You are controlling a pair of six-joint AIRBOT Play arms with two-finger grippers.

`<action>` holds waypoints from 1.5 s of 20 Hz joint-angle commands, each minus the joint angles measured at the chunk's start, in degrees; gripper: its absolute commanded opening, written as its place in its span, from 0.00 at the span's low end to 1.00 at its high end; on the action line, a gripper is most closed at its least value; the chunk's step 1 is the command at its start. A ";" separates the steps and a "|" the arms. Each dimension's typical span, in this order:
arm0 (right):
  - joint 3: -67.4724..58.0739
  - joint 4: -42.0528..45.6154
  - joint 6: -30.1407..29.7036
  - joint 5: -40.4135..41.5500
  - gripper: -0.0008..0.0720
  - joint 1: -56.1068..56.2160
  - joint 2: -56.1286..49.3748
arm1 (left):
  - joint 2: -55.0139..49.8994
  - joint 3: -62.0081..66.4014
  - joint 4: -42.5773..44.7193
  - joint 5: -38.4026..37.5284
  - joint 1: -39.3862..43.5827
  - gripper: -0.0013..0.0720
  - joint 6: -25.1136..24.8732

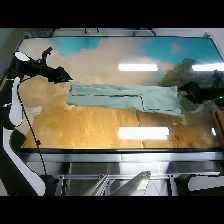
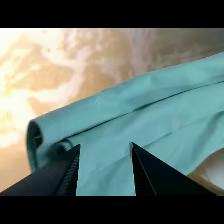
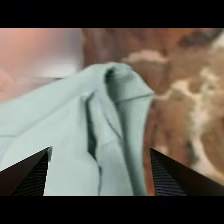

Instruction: Fold the shirts.

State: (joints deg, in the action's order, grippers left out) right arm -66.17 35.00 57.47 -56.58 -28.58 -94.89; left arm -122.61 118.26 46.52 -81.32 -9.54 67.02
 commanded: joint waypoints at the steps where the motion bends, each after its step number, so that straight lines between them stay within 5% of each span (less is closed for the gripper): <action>1: -0.57 4.26 3.43 -4.24 0.98 -0.68 -2.19 | 3.41 -4.87 -8.04 3.54 0.11 0.48 -0.11; 9: -0.87 0.66 3.39 -5.25 0.92 7.32 -7.98 | 3.50 -5.64 -8.85 0.55 5.86 0.47 -0.09; 10: -0.87 -0.94 2.89 -5.25 0.68 8.20 -8.35 | 3.50 -5.66 -8.52 0.90 6.99 0.35 -0.09; 11: -0.87 -3.43 0.76 -5.22 0.41 9.01 -8.48 | 3.43 -5.66 -8.50 0.94 8.48 0.04 -0.11; 13: -1.09 -8.26 -2.23 -6.05 0.04 9.81 -8.44 | 2.58 -5.66 -8.52 2.01 12.26 0.02 -0.11; 17: -2.51 -4.35 -1.62 -13.00 0.04 8.28 -5.99 | -0.11 -5.66 -8.46 3.50 22.58 0.02 -0.11; 23: -3.52 23.10 5.14 -20.65 0.04 -1.97 6.29 | -0.59 -5.60 -3.21 14.51 37.13 0.02 1.25; 30: -10.97 27.47 4.11 -22.12 0.04 -11.85 12.28 | -4.11 -5.53 -0.24 25.00 49.22 0.02 9.88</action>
State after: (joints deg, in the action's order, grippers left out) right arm -73.56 59.09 61.52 -77.76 -37.06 -84.82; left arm -125.45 112.68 45.74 -60.27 35.92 73.19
